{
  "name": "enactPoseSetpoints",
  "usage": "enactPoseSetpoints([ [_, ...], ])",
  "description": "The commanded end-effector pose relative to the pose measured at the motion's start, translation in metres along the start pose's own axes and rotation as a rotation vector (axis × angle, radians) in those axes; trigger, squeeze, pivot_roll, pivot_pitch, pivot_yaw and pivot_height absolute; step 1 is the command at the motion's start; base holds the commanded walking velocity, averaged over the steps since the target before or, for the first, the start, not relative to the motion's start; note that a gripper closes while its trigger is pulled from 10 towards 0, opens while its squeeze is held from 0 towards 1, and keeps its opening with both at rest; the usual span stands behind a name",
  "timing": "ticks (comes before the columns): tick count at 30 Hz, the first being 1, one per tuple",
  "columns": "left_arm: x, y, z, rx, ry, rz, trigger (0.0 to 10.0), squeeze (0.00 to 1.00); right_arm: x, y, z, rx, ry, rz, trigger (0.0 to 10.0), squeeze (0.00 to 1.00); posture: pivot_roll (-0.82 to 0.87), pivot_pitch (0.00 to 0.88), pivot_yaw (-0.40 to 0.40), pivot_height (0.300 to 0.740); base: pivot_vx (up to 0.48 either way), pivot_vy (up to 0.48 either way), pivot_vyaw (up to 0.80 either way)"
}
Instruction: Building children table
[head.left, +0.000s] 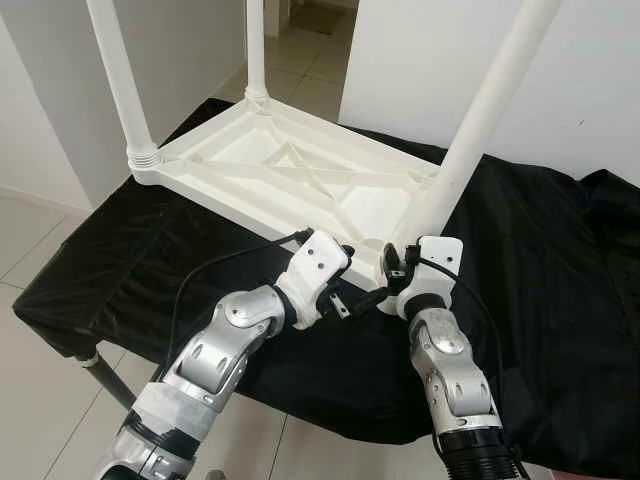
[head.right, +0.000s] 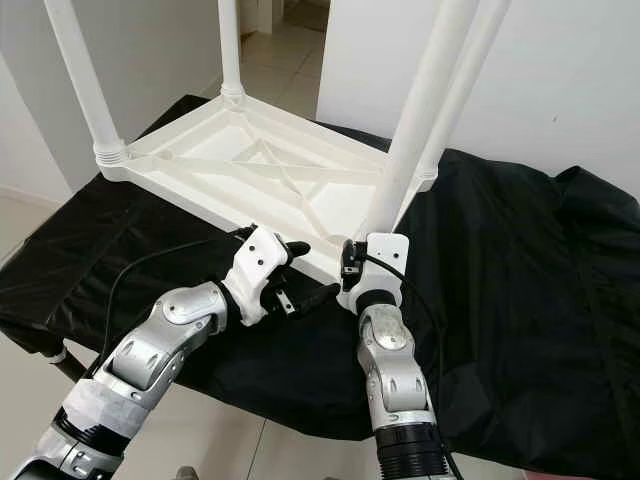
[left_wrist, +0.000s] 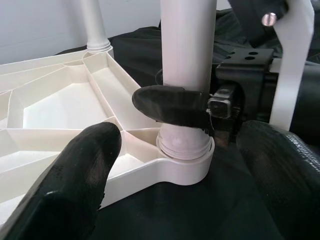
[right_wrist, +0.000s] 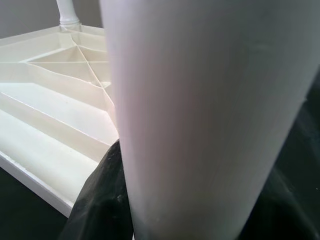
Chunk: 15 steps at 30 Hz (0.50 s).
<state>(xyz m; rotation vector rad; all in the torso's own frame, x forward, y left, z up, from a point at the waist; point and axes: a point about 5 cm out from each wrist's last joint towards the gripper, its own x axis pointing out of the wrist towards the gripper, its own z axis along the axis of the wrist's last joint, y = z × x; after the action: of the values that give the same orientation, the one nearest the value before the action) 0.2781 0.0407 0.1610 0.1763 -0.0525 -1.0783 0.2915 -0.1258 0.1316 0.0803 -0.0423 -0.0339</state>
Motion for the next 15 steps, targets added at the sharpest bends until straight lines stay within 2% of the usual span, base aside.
enactPoseSetpoints([
  [1,0.0,-0.002,0.001,-0.013,-0.01,-0.035,10.0,0.0,-0.005,-0.007,-0.006,0.059,0.008,0.012,10.0,1.0,-0.05,0.0,-0.072,0.74,0.0,0.0,0.0],
  [2,0.0,-0.002,0.001,-0.013,-0.01,-0.037,10.0,0.0,-0.007,-0.009,-0.005,0.087,-0.002,0.037,10.0,1.0,-0.05,0.0,-0.072,0.74,0.0,0.0,0.0],
  [8,0.001,-0.004,0.005,-0.017,-0.024,-0.051,10.0,0.0,-0.013,-0.016,-0.002,0.097,-0.016,0.133,10.0,1.0,-0.05,0.0,-0.07,0.74,0.0,0.0,0.0],
  [9,0.001,-0.004,0.005,-0.017,-0.024,-0.052,10.0,0.0,-0.015,-0.02,-0.001,0.093,-0.016,0.173,10.0,0.63,-0.05,0.0,-0.07,0.74,0.0,0.0,0.0],
  [11,0.001,-0.004,0.004,-0.017,-0.024,-0.053,10.0,0.0,-0.017,-0.023,-0.001,0.089,-0.017,0.201,10.0,0.63,-0.05,0.0,-0.07,0.74,0.0,0.0,0.0],
  [12,0.0,-0.005,0.004,-0.017,-0.023,-0.054,10.0,0.0,-0.019,-0.026,-0.001,0.088,-0.018,0.217,10.0,0.0,-0.06,0.0,-0.071,0.74,0.0,0.0,0.0],
  [15,-0.001,-0.005,0.002,-0.018,-0.018,-0.056,10.0,0.0,-0.02,-0.032,-0.001,0.069,-0.018,0.229,10.0,0.0,-0.06,0.0,-0.072,0.74,0.0,0.0,0.0],
])
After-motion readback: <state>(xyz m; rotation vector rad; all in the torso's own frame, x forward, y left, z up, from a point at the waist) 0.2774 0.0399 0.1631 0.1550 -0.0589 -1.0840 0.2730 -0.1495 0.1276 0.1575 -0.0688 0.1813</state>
